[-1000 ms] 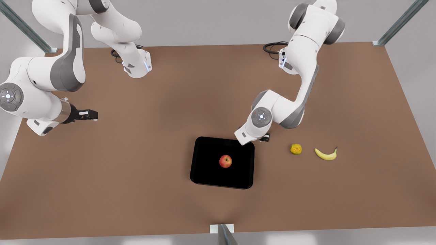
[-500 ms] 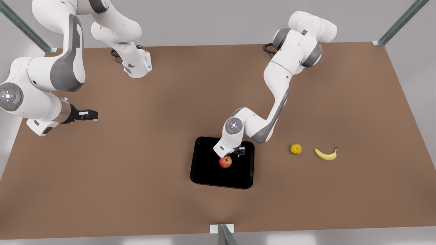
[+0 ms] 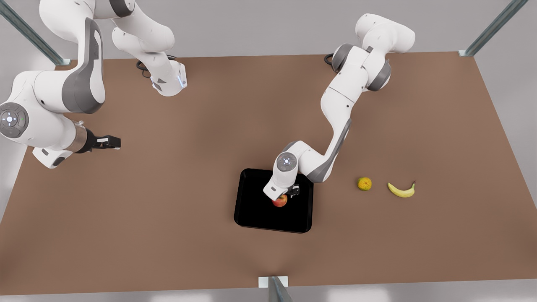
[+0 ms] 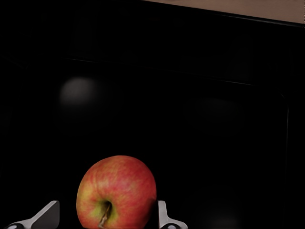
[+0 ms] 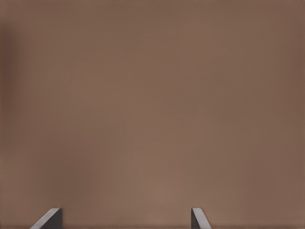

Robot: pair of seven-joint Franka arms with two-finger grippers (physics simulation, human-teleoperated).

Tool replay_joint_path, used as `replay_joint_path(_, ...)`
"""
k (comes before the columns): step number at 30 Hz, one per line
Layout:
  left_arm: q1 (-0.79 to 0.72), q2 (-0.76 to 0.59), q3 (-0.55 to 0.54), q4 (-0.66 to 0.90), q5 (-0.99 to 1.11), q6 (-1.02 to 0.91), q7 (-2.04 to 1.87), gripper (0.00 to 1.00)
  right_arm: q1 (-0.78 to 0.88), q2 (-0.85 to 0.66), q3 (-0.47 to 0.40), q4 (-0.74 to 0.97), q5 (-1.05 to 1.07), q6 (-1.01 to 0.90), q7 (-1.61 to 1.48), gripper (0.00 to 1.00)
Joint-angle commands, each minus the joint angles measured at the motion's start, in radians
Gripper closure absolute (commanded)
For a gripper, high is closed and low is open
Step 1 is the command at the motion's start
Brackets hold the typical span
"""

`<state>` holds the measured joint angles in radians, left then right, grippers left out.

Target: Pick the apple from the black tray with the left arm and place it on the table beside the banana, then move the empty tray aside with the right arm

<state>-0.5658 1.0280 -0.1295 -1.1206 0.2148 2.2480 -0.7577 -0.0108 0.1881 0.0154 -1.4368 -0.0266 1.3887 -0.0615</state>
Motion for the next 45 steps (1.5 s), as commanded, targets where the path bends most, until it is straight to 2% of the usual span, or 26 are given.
replay_joint_path(1, 0.0, 0.0, -0.001, 0.001, 0.0, 0.009, -0.06, 0.0, 0.0, -0.001, 0.0, 0.001, 0.001, 0.0, -0.001, 0.0)
replay_joint_path(11, 0.0, 0.044, 0.002, 0.002, 0.003, 0.053, -0.057, 0.0, 0.0, -0.001, 0.0, 0.001, 0.001, 0.0, -0.001, 0.0)
replay_joint_path(13, 0.0, 0.043, 0.002, 0.002, 0.003, 0.05, -0.058, 0.29, 0.0, -0.001, 0.0, 0.001, 0.001, 0.0, -0.001, 0.0)
replay_joint_path(14, 0.0, 0.041, 0.002, 0.002, 0.003, 0.047, -0.06, 0.31, 0.0, -0.001, 0.0, 0.001, 0.001, 0.0, -0.001, 0.0)
replay_joint_path(17, 0.0, 0.023, 0.001, 0.002, 0.018, -0.017, -0.055, 0.3, 0.0, -0.001, 0.0, 0.001, 0.001, 0.0, -0.001, 0.0)
replay_joint_path(21, 0.027, -0.126, -0.019, 0.01, -0.051, -0.401, 0.162, 0.3, 0.0, -0.001, 0.0, 0.001, 0.001, 0.0, -0.003, 0.0)
replay_joint_path(24, 0.142, -0.2, -0.019, 0.064, -0.106, -0.697, 0.481, 0.31, 0.0, -0.001, 0.0, 0.001, 0.001, 0.0, -0.003, 0.0)
replay_joint_path(26, 0.273, -0.23, -0.018, 0.067, -0.104, -0.812, 0.708, 0.31, 0.002, 0.004, 0.006, 0.001, -0.001, 0.0, -0.003, 0.0)
replay_joint_path(28, 0.403, -0.229, -0.016, 0.067, -0.101, -0.812, 0.909, 0.31, 0.06, 0.031, 0.031, 0.047, 0.013, 0.001, 0.083, 0.0)
replay_joint_path(29, 0.46, -0.212, -0.015, 0.065, -0.101, -0.798, 1.006, 0.31, 0.181, 0.079, 0.044, 0.11, 0.051, 0.001, 0.373, 0.0)
replay_joint_path(31, 0.489, -0.149, -0.013, 0.061, -0.1, -0.745, 1.023, 0.3, 0.325, 0.203, 0.055, 0.262, 0.112, 0.01, 0.681, 0.0)
replay_joint_path(34, 0.495, -0.062, -0.019, 0.058, -0.107, -0.709, 1.022, 0.3, 0.474, 0.266, 0.078, 0.262, 0.109, 0.153, 0.915, 0.0)
replay_joint_path(36, 0.497, -0.034, -0.021, 0.05, -0.127, -0.702, 1.028, 0.31, 0.496, 0.315, 0.074, 0.262, 0.116, 0.243, 1.12, 0.0)
replay_joint_path(39, 0.503, -0.023, -0.015, 0.05, -0.12, -0.7, 1.069, 0.3, 0.48, 0.364, 0.069, 0.263, 0.116, 0.308, 1.247, 0.0)
replay_joint_path(40, 0.504, -0.023, -0.015, 0.05, -0.118, -0.7, 1.069, 0.09, 0.48, 0.381, 0.069, 0.263, 0.114, 0.32, 1.318, 0.0)
replay_joint_path(41, 0.509, -0.023, -0.015, 0.05, -0.115, -0.702, 1.069, 0.0, 0.479, 0.402, 0.069, 0.263, 0.116, 0.351, 1.376, 0.0)
replay_joint_path(45, 0.506, -0.083, -0.012, 0.05, -0.072, -0.703, 0.994, 0.0, 0.474, 0.47, 0.063, 0.266, 0.114, 0.49, 1.422, 0.0)
